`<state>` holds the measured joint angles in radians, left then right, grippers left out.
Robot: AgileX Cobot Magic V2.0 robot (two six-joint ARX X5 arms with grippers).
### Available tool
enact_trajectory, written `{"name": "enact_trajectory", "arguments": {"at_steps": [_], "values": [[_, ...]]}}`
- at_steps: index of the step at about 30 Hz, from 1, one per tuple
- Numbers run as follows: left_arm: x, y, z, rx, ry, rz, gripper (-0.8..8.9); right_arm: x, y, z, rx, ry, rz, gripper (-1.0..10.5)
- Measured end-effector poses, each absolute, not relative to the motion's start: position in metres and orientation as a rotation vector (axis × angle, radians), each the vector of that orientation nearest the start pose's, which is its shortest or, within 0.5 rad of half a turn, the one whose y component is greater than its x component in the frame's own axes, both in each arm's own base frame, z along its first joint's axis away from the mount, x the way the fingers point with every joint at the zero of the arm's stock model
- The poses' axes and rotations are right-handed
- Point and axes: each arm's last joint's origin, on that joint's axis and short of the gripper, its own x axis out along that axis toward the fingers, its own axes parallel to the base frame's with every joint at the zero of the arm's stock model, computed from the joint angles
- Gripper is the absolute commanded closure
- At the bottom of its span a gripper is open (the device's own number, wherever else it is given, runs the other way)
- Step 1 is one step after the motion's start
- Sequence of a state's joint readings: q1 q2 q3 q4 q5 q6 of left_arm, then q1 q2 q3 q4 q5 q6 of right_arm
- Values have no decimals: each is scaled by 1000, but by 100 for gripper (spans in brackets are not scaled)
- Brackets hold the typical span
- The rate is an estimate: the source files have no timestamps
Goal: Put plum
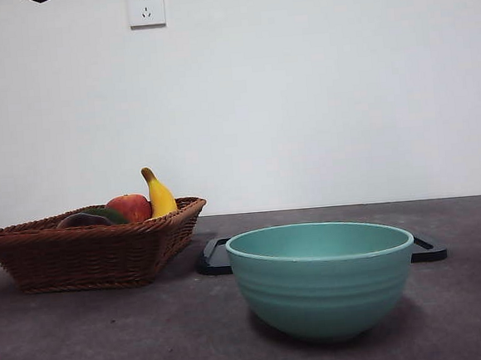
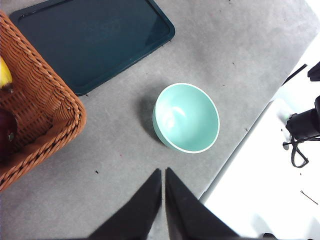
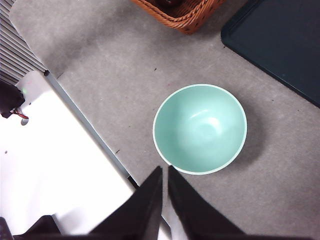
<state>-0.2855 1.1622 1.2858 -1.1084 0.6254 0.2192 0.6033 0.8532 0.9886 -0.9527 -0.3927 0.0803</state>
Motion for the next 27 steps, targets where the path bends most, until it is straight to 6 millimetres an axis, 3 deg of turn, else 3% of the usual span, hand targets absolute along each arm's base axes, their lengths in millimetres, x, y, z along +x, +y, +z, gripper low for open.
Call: {"name": "enact_trajectory", "arguments": {"at_steps": [21, 24, 27], "values": [[189, -73, 360, 20, 894, -937, 805, 114, 92, 326, -22, 881, 904, 937], [190, -70, 367, 40, 803, -924, 805, 114, 92, 326, -22, 881, 904, 937], [188, -59, 387, 88, 586, -853, 805, 114, 92, 326, -22, 881, 904, 937]]}}
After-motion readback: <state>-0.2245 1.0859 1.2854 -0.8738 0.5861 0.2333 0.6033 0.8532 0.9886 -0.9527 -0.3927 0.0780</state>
